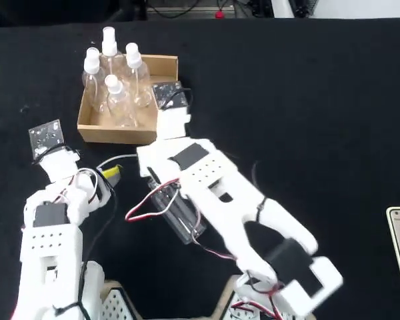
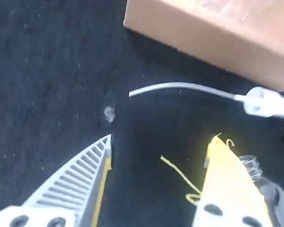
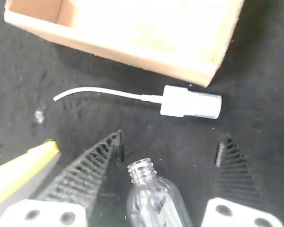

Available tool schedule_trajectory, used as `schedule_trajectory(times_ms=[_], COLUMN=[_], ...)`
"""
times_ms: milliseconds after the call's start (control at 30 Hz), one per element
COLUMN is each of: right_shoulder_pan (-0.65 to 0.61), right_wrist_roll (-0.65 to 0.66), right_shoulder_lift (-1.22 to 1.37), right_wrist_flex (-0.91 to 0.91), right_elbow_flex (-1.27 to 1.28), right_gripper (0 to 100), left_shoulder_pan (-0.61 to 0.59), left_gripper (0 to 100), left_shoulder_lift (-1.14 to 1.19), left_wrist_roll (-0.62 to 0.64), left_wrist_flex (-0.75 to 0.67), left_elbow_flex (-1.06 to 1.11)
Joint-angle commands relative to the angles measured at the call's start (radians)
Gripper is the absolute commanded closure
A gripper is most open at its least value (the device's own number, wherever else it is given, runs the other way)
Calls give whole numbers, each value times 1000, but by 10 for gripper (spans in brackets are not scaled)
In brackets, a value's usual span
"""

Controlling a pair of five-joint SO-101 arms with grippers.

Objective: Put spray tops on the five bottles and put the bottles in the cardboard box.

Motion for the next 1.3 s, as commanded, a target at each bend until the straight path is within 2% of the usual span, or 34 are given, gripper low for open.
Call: schedule_trajectory(times_ms=[0, 200, 767, 1067, 1267], right_shoulder_pan=[5, 68, 71, 153, 181], right_wrist_roll=[-14, -9, -8, 3, 114], right_shoulder_lift=[82, 166, 377, 374, 371], right_wrist_flex=[-18, -18, -69, -52, 118], right_elbow_flex=[-90, -160, -288, -278, -280], right_gripper=[694, 694, 699, 879, 885], left_shoulder_pan=[-13, -8, -8, -12, -12], left_gripper=[696, 695, 695, 695, 695], left_shoulder_lift=[-81, -155, -170, -170, -170], left_wrist_roll=[2, 0, -2, -2, -2], left_wrist_flex=[-11, 14, 15, 17, 17], left_elbow_flex=[8, 27, 28, 28, 28])
